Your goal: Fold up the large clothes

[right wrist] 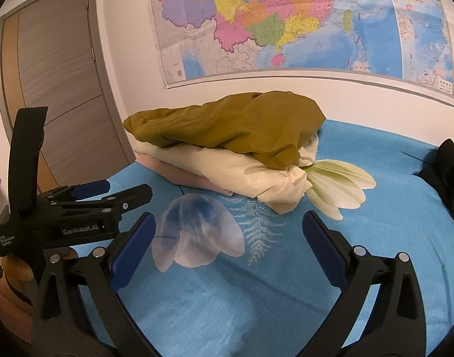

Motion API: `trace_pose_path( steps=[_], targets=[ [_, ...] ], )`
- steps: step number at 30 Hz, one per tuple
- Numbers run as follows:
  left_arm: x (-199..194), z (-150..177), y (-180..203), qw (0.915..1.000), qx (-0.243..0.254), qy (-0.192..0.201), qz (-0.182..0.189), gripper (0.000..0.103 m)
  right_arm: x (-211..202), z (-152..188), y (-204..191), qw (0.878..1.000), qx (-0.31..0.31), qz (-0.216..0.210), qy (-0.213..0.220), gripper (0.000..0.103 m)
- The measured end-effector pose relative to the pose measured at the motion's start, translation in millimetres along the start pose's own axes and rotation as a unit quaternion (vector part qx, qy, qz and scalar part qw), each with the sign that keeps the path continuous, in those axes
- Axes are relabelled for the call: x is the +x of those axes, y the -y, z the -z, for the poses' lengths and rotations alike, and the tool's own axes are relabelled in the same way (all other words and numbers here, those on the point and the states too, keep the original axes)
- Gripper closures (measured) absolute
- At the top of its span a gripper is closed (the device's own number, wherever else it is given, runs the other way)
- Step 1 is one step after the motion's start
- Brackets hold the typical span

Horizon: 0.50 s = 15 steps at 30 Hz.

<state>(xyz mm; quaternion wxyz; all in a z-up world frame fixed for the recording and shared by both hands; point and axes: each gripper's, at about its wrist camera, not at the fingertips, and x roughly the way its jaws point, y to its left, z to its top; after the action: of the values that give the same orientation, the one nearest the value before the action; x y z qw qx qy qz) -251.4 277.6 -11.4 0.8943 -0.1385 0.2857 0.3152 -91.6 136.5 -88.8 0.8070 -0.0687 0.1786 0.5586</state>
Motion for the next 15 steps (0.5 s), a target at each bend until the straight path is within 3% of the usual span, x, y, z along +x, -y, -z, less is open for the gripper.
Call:
trace_pose_path(
  steps=[15],
  targets=[
    [-2.6,4.1,3.9,1.0,0.004,0.0,0.003,0.007,-1.8,3.1,-1.8,1.0,0.001,0.001,0.0,0.006]
  ],
)
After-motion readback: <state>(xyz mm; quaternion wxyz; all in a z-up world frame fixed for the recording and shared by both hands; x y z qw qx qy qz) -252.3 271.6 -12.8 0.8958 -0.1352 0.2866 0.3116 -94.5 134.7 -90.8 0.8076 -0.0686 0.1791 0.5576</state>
